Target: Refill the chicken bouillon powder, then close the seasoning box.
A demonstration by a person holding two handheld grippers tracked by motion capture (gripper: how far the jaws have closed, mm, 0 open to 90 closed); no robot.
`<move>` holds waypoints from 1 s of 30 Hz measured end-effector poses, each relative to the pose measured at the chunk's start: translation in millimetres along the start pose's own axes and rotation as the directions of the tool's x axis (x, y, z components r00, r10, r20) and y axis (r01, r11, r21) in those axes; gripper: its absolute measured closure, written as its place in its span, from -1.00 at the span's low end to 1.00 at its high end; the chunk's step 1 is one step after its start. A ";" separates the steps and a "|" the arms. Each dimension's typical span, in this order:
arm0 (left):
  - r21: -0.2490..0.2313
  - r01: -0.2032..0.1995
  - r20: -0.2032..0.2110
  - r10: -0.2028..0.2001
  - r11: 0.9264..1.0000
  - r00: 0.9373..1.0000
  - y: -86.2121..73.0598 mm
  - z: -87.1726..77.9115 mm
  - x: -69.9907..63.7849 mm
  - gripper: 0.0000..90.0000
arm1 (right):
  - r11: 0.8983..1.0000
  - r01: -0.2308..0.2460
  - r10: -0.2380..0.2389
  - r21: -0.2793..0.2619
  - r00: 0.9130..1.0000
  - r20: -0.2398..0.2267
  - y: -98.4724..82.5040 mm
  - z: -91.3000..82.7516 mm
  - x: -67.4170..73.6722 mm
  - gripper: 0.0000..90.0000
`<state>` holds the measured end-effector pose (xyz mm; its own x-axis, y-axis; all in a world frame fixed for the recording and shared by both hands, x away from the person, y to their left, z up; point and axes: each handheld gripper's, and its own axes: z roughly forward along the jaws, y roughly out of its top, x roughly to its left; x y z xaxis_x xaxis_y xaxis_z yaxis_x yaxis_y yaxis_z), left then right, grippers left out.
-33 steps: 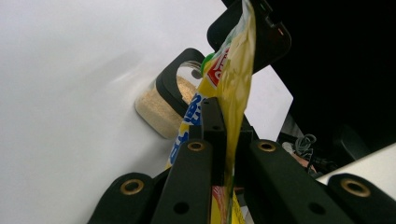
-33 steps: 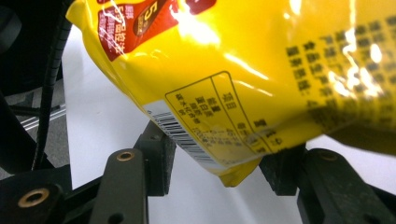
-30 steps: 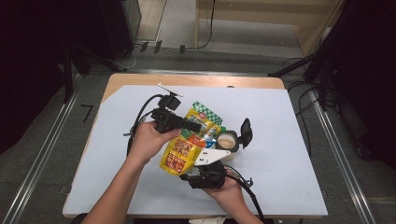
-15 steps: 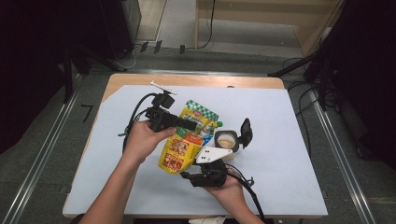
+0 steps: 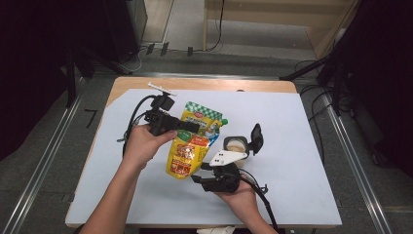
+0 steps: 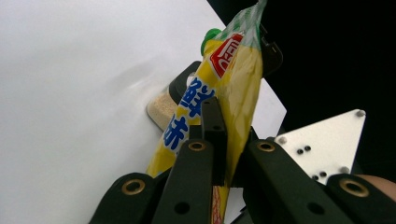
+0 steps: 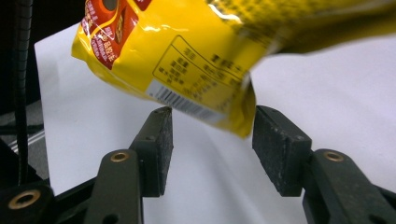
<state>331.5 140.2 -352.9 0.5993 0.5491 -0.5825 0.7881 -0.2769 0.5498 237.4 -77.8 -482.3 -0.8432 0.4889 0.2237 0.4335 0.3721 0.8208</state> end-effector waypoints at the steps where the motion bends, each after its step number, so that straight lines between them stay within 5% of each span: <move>1: 0.000 0.000 -0.005 0.000 1.000 1.000 -0.2 -1.7 0.7 1.00 | 1.000 -0.006 0.006 -0.003 1.000 0.003 0.0 -0.6 -1.4 0.09; 30: -0.125 0.072 -0.122 -0.087 0.990 0.989 6.7 -25.6 52.4 1.00 | 0.998 -0.064 0.064 0.021 0.998 -0.006 -1.8 -4.9 -11.6 0.01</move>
<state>364.6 187.4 -364.4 0.5066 0.6636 -0.5505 0.8055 -0.1364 0.5768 244.8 -88.0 -483.9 -0.8152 0.5075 0.2790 0.4933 0.3561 0.7936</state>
